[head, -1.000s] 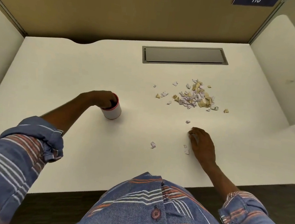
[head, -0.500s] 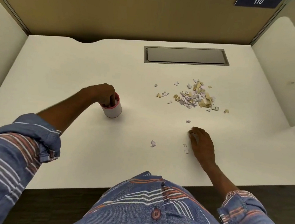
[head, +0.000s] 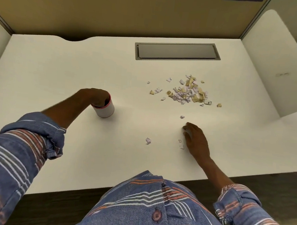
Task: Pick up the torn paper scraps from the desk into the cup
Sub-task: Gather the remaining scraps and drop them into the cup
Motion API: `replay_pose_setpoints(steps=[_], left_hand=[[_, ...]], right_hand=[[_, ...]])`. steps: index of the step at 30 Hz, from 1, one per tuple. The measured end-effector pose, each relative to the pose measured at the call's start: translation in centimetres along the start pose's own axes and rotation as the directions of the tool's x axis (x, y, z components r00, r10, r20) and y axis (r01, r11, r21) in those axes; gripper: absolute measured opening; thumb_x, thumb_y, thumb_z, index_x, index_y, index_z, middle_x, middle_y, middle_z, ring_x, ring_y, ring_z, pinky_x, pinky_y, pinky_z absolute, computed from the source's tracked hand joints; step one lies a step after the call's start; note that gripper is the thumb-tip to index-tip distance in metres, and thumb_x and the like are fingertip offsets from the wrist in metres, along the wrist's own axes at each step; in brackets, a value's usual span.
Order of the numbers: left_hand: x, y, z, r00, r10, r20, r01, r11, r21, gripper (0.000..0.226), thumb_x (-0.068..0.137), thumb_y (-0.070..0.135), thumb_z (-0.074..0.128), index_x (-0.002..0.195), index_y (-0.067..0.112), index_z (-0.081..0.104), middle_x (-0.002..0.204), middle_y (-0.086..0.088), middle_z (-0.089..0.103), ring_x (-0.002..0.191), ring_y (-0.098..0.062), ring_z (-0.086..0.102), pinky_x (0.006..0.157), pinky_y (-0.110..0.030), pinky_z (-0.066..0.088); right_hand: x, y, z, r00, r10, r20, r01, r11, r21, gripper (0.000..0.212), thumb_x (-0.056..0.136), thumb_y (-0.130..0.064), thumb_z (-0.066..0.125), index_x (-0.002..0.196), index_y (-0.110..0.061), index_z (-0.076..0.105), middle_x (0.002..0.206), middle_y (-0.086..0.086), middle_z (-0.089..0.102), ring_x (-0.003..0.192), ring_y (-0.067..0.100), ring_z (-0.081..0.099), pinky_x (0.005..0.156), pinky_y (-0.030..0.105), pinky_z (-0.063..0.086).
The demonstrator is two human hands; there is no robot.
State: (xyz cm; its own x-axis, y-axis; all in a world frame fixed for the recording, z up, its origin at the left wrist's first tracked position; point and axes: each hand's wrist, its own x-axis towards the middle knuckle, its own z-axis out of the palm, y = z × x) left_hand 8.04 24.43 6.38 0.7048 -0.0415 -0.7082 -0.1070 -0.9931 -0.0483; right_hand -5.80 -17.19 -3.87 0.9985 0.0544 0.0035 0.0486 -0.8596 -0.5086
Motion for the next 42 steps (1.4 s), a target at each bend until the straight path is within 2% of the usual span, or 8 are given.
replay_pose_setpoints(steps=[8, 13, 19, 22, 26, 29, 35, 42], left_hand=[[-2.0, -0.9, -1.7, 0.988, 0.092, -0.126, -0.101, 0.992, -0.071, 0.038, 0.09, 0.003, 0.053, 0.122, 0.016, 0.069, 0.127, -0.008, 0.064, 0.113, -0.03, 0.06, 0.086, -0.035, 0.051], [-4.8, -1.1, -2.5, 0.951, 0.045, -0.305, -0.11, 0.974, -0.199, 0.024, 0.088, 0.015, 0.066, 0.108, 0.02, 0.076, 0.12, -0.004, 0.068, 0.109, -0.026, 0.06, 0.077, -0.032, 0.05], [-8.3, 4.3, -0.1, 0.804, -0.046, -0.593, -0.323, 0.803, -0.5, 0.021, 0.088, 0.01, 0.066, 0.103, 0.019, 0.077, 0.099, 0.003, 0.075, 0.088, -0.011, 0.066, 0.079, -0.022, 0.049], [-8.1, 9.3, 3.6, 0.851, 0.059, -0.521, -0.392, 0.732, -0.557, 0.018, 0.087, 0.014, 0.071, 0.103, 0.019, 0.076, 0.09, 0.0, 0.075, 0.072, -0.017, 0.068, 0.064, -0.022, 0.052], [-6.2, 14.6, 9.9, 0.909, 0.161, -0.384, -0.373, 0.727, -0.576, 0.031, 0.083, 0.018, 0.077, 0.113, 0.014, 0.072, 0.11, -0.003, 0.07, 0.084, -0.015, 0.066, 0.073, -0.019, 0.045], [-5.2, 16.4, 13.4, 0.918, 0.18, -0.353, -0.366, 0.728, -0.579, 0.033, 0.085, 0.017, 0.074, 0.117, 0.012, 0.069, 0.113, -0.007, 0.064, 0.096, -0.018, 0.065, 0.077, -0.019, 0.043], [-4.6, 17.1, 15.6, 0.873, 0.11, -0.475, -0.412, 0.688, -0.597, 0.021, 0.088, 0.015, 0.07, 0.108, 0.012, 0.074, 0.101, -0.003, 0.064, 0.094, -0.017, 0.063, 0.084, -0.024, 0.047], [-3.9, 17.7, 16.4, 0.826, 0.009, -0.564, -0.407, 0.702, -0.584, 0.015, 0.088, 0.017, 0.071, 0.102, 0.015, 0.077, 0.096, 0.002, 0.07, 0.091, -0.012, 0.064, 0.079, -0.012, 0.04]], right_hand=[[-1.9, 1.1, -2.7, 0.999, -0.012, -0.037, 0.016, 0.996, 0.092, 0.03, 0.094, 0.005, 0.054, 0.115, -0.01, 0.07, 0.116, 0.005, 0.069, 0.107, 0.022, 0.066, 0.096, 0.035, 0.052], [-3.8, 4.1, -5.1, 0.949, 0.247, 0.197, -0.282, 0.944, 0.175, 0.026, 0.084, -0.009, 0.075, 0.109, -0.018, 0.072, 0.107, 0.0, 0.071, 0.098, 0.016, 0.066, 0.084, 0.023, 0.05], [-5.2, 2.1, -3.2, 0.9, 0.239, 0.364, -0.338, 0.911, 0.236, 0.042, 0.064, -0.023, 0.093, 0.097, -0.022, 0.068, 0.087, 0.0, 0.069, 0.072, 0.014, 0.062, 0.061, 0.006, 0.045], [-4.5, 0.3, -0.9, 0.947, 0.2, 0.25, -0.265, 0.928, 0.262, 0.032, 0.069, -0.023, 0.089, 0.092, -0.022, 0.067, 0.084, -0.003, 0.068, 0.07, 0.012, 0.063, 0.064, 0.012, 0.046], [-2.0, -1.6, 0.6, 0.99, 0.138, 0.014, -0.136, 0.949, 0.285, 0.025, 0.077, -0.012, 0.083, 0.098, -0.014, 0.07, 0.091, -0.009, 0.066, 0.082, 0.008, 0.064, 0.075, 0.003, 0.042], [0.5, -2.0, 0.2, 0.992, 0.024, -0.12, 0.008, 0.965, 0.263, 0.027, 0.087, -0.001, 0.067, 0.112, -0.01, 0.068, 0.115, 0.001, 0.065, 0.106, 0.016, 0.064, 0.094, 0.022, 0.05], [3.9, -0.9, -0.1, 0.983, -0.115, 0.142, 0.109, 0.993, 0.049, 0.047, 0.101, -0.017, 0.054, 0.147, -0.01, 0.045, 0.159, 0.014, 0.031, 0.148, 0.028, 0.027, 0.121, 0.039, 0.028], [4.1, 3.1, -2.6, 0.872, -0.412, 0.266, 0.452, 0.885, -0.112, 0.03, 0.1, -0.015, 0.053, 0.127, -0.013, 0.067, 0.137, 0.009, 0.059, 0.124, 0.027, 0.059, 0.098, 0.041, 0.052]])
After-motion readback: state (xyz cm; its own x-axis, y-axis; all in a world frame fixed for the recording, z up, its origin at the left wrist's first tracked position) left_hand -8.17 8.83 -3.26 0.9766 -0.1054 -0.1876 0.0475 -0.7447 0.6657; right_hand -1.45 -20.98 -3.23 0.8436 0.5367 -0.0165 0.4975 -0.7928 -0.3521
